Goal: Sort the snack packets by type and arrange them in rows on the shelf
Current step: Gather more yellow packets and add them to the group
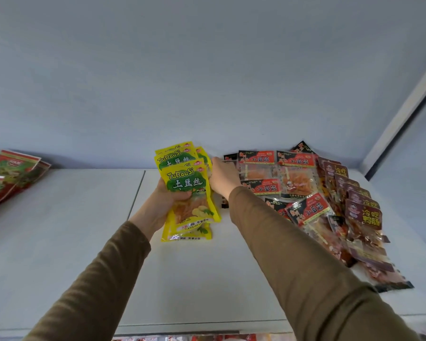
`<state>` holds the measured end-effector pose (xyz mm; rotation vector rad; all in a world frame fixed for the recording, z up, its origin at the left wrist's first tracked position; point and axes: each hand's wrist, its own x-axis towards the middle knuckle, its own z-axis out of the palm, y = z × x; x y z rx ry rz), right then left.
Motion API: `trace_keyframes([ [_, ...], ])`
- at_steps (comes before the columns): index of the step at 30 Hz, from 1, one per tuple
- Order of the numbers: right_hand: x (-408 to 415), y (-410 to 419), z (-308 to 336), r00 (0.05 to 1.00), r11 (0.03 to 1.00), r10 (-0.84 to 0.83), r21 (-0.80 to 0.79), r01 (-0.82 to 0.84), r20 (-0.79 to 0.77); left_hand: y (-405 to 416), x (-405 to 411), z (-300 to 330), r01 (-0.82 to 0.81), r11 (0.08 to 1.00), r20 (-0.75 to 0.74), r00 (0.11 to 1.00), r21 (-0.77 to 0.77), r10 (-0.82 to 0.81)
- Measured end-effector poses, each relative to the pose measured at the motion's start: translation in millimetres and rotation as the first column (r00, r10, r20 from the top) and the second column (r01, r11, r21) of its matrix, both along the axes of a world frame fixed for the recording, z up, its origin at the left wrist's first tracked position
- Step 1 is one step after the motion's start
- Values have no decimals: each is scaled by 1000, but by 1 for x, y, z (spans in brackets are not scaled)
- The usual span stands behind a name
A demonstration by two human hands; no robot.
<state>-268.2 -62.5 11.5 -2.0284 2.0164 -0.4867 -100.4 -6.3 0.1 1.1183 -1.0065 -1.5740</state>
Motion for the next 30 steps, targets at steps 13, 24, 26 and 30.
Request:
trace_keyframes([
  [13, 21, 46, 0, 460, 953, -176, 267, -141, 870, 17, 16, -15, -160, 984, -128, 980, -83, 149],
  [24, 39, 63, -34, 285, 993, -27, 58, -101, 958, 25, 0, -19, -244, 950, -78, 969, -197, 233],
  [26, 43, 63, -36, 233, 995, -52, 71, -75, 971, 27, 1, -17, -259, 940, -51, 966, -221, 254],
  [30, 53, 62, -35, 114, 992, -96, 104, -72, 989, 31, 7, -12, -287, 924, 44, 951, -252, 307],
])
